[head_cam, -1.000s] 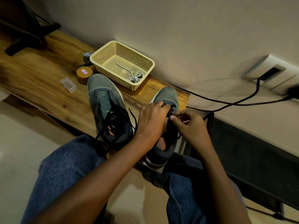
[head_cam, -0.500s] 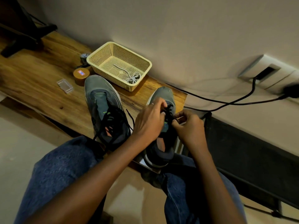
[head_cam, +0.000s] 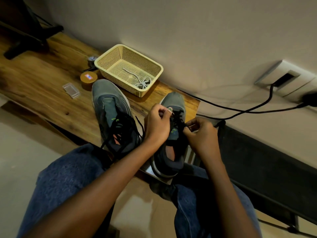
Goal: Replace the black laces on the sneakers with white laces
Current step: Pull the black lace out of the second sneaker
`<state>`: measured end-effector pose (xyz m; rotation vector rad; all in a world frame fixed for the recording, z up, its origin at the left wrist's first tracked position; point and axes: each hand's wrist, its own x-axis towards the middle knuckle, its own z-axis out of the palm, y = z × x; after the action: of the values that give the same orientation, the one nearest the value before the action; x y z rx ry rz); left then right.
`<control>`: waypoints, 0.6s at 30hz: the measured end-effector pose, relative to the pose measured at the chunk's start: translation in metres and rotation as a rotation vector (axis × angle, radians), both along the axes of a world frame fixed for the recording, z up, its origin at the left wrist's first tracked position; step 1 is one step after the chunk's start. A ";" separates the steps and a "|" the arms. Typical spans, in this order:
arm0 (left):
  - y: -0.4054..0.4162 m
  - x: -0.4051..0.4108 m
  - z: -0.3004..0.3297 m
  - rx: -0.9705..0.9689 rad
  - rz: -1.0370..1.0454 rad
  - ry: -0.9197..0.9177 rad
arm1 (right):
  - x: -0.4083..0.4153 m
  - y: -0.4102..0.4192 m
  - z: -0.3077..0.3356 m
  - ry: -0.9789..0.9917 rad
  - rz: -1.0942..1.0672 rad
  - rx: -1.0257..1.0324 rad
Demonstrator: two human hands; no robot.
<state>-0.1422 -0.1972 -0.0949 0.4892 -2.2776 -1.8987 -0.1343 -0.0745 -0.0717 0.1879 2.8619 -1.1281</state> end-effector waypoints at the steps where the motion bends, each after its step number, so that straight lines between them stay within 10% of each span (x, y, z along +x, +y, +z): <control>1: -0.001 -0.001 -0.001 -0.048 -0.031 -0.012 | 0.001 -0.001 0.000 0.005 0.006 0.014; 6: -0.005 -0.002 -0.003 -0.756 -0.294 0.024 | 0.002 -0.002 0.000 0.022 0.025 0.047; 9: -0.003 -0.003 -0.005 -0.618 -0.247 0.116 | 0.002 -0.002 0.001 0.019 0.020 0.039; 13: -0.004 -0.004 0.001 0.045 -0.038 0.097 | 0.001 -0.001 0.000 0.015 -0.007 0.038; 18: -0.009 -0.003 0.001 -0.498 -0.233 0.007 | 0.002 -0.002 -0.001 0.043 0.014 0.078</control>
<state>-0.1449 -0.2059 -0.0935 0.1542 -2.7686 -1.3183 -0.1324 -0.0770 -0.0729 0.1489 2.9422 -1.0307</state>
